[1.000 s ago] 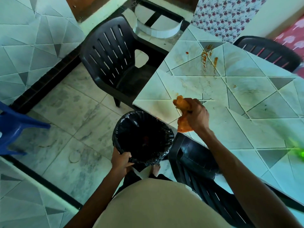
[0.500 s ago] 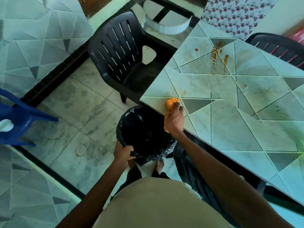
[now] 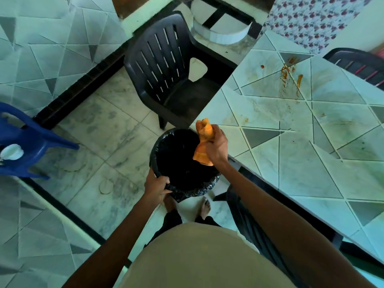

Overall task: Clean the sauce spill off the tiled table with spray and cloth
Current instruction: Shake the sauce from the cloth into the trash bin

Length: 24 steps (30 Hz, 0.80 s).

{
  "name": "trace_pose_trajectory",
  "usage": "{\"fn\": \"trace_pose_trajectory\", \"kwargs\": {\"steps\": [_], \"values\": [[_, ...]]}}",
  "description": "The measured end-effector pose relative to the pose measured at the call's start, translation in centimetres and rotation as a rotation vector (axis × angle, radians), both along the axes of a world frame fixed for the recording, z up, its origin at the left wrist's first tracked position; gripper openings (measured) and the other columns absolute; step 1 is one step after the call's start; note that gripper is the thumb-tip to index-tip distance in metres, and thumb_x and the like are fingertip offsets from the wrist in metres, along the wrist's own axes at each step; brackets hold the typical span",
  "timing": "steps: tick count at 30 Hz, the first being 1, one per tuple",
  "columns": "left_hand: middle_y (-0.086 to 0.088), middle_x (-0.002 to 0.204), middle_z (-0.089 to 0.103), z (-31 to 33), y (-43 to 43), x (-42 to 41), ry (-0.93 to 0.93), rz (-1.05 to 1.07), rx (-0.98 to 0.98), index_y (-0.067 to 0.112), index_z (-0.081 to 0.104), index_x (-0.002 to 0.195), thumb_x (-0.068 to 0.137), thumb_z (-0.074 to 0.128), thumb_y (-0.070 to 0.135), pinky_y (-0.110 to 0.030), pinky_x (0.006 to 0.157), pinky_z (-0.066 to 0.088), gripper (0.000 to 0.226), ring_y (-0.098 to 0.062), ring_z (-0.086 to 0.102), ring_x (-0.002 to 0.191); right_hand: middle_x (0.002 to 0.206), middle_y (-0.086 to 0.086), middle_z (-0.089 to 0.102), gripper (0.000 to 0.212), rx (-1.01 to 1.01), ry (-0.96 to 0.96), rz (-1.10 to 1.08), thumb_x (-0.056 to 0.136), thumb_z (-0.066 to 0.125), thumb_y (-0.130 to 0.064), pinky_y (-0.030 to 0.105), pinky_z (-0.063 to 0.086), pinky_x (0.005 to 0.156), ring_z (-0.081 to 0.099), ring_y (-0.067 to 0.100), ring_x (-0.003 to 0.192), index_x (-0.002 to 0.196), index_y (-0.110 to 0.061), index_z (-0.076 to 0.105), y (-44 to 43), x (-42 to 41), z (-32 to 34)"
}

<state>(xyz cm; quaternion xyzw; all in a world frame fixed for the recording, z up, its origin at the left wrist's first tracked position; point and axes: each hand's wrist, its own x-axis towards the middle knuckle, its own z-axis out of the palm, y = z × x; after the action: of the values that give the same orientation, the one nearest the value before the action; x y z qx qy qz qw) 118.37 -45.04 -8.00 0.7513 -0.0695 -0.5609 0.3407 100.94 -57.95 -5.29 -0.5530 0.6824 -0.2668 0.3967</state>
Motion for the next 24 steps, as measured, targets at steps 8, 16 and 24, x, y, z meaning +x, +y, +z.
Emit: {"fn": "trace_pose_trajectory", "kwargs": {"steps": [8,16,24], "values": [[-0.014,0.140,0.047,0.0,-0.7,1.3,0.005,0.002,0.005,0.028,0.039,0.144,0.083,0.051,-0.014,-0.051,0.083,0.057,0.075,-0.041,0.053,0.120,0.110,0.005,0.068,0.055,-0.171,0.058,-0.125,0.067,0.053,-0.010,0.044,0.057,0.077,0.063,0.024,0.094,0.120,-0.021,0.064,1.0,-4.6,2.7],[-0.012,0.137,0.047,-0.5,-0.5,0.8,0.010,0.020,0.019,0.028,0.040,0.144,0.082,0.050,-0.016,-0.048,0.077,0.059,0.077,-0.040,0.054,0.117,0.115,0.016,0.055,0.053,-0.148,0.511,-0.150,0.085,0.052,0.004,0.042,0.049,0.071,0.060,0.036,0.093,0.136,-0.013,0.051,2.1,-7.0,0.9],[-0.011,0.130,0.052,-0.4,0.2,0.5,0.012,0.037,0.001,0.029,0.042,0.143,0.080,0.049,-0.017,-0.048,0.077,0.059,0.078,-0.038,0.056,0.115,0.118,0.021,0.058,0.054,0.039,0.144,-0.038,0.083,0.057,-0.002,0.039,0.046,0.077,0.059,0.037,0.101,0.136,-0.006,0.048,0.3,-1.9,-0.3]]}}
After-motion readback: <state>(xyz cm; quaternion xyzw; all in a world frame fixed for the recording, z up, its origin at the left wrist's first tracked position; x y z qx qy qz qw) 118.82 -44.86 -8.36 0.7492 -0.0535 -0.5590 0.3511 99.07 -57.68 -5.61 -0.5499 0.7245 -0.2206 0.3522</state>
